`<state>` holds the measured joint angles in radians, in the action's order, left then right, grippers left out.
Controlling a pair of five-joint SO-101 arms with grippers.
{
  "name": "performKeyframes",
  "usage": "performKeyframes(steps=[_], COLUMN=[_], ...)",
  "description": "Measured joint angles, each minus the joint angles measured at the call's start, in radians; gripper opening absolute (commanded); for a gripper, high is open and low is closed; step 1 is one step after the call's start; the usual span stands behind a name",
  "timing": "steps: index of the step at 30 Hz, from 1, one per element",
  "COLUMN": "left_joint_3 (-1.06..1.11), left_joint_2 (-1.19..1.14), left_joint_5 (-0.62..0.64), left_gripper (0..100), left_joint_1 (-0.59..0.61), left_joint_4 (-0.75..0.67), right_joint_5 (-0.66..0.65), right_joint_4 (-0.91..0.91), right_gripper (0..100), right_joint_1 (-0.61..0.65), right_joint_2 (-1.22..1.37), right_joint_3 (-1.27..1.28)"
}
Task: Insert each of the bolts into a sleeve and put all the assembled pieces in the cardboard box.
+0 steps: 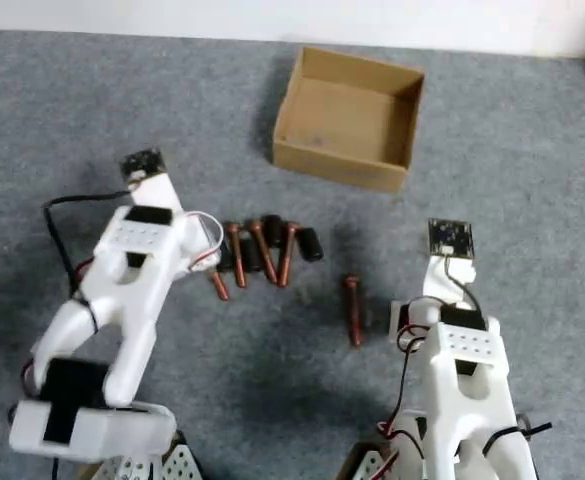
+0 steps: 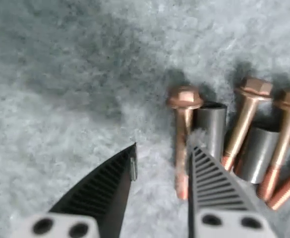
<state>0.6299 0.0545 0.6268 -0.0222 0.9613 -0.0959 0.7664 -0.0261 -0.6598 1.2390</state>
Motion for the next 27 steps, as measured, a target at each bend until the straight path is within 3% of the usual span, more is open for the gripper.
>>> performKeyframes(steps=[6,15,17,20,27], left_joint_3=[-0.146,-0.184,-0.184,-0.190,-0.210], left_joint_2=[-0.235,-0.296,-0.301,-0.302,-0.304], left_joint_5=[0.000,0.000,0.000,0.002,-0.054], left_gripper=[16,16,14,0,0], left_joint_1=[-0.014,-0.025,-0.025,-0.031,-0.052], left_joint_4=[0.012,0.015,0.015,0.015,0.021], right_joint_5=[0.000,0.000,0.000,0.000,0.000], right_joint_4=[0.000,0.000,0.000,0.000,-0.026], right_gripper=[0.5,0.5,0.5,0.5,0.5], right_joint_1=[0.000,0.000,0.000,0.000,0.000], right_joint_2=[0.000,0.000,0.000,0.000,0.000], right_joint_3=[0.000,0.000,0.000,0.000,0.000])
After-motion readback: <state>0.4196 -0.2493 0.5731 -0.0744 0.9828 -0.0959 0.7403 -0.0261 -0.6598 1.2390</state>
